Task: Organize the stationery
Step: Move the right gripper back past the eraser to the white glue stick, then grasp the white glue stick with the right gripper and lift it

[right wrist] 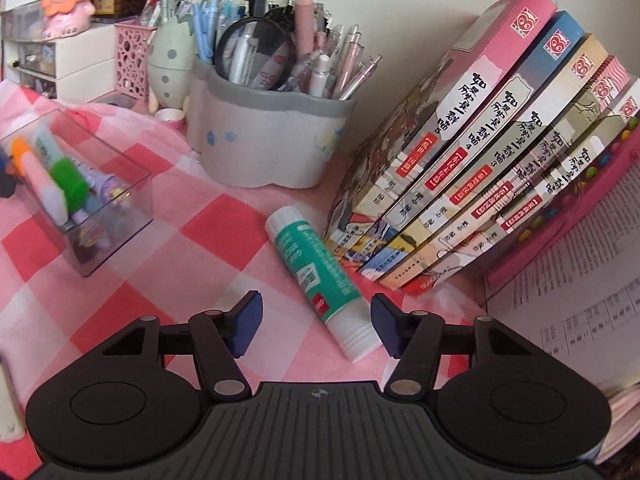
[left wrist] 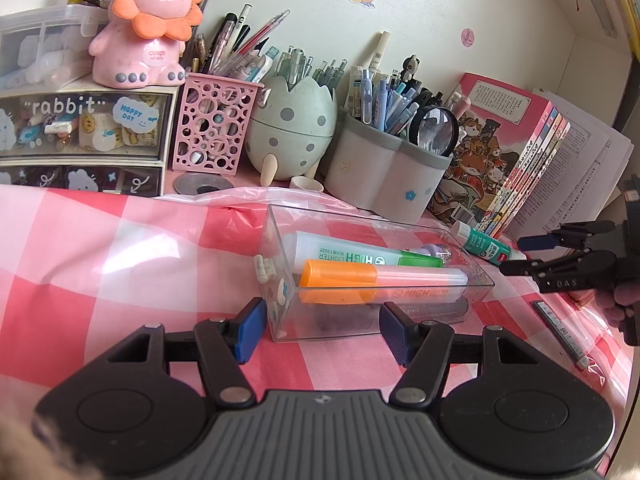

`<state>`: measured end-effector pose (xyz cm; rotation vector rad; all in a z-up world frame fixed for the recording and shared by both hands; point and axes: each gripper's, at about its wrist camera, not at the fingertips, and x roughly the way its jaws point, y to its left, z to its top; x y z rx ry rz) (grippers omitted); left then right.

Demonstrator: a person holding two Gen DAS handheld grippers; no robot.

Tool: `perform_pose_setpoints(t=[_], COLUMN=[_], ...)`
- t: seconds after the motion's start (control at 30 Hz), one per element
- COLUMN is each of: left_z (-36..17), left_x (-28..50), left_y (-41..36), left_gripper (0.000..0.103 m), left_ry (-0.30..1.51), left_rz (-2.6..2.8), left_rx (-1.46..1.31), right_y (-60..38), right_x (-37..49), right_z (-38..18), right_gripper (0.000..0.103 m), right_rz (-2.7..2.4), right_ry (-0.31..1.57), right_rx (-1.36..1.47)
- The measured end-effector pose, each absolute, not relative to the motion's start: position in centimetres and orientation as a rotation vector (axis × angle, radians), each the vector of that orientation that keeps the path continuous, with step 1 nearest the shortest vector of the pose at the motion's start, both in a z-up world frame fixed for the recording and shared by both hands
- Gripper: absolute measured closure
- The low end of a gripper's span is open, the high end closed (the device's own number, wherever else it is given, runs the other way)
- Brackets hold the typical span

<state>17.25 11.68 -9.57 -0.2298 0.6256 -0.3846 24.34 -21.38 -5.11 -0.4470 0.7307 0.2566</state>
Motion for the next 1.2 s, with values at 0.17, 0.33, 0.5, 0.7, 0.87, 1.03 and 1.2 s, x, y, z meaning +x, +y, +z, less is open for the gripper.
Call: perform_pose_setpoints(t=[0.17, 0.33, 0.5, 0.7, 0.87, 1.03, 1.2], left_z=[-9.6, -9.6, -9.6, -9.6, -9.6, -9.6, -9.6], left_x=[17.2, 17.3, 17.3, 17.3, 17.2, 17.3, 17.3], left_y=[11.6, 11.7, 11.7, 11.7, 11.6, 11.7, 11.7], left_gripper=[0.067, 0.067, 0.067, 0.067, 0.067, 0.067, 0.067], left_ry=[0.626, 0.626, 0.626, 0.626, 0.626, 0.626, 0.626], left_rz=[-0.385, -0.385, -0.385, -0.385, -0.385, -0.385, -0.385], left_rx=[-0.23, -0.23, -0.23, -0.23, -0.23, -0.23, -0.23], right_y=[-21.3, -20.5, -19.8, -19.2, -19.4, -19.4, -19.2], right_x=[25.5, 26.4, 26.9, 27.7, 28.0, 28.6, 27.8], right_z=[-4.7, -5.0, -5.5, -5.9, -5.9, -6.1, -5.9], right_gripper=[0.047, 0.049, 0.052, 0.057, 0.061, 0.064, 0.069], right_rz=[0.273, 0.289, 0.296, 0.298, 0.297, 0.292, 0.319], right_ry=[0.734, 0.748, 0.763, 0.776, 0.776, 0.778, 0.768], right_rx=[-0.451, -0.49, -0.529, -0.562, -0.572, -0.563, -0.574])
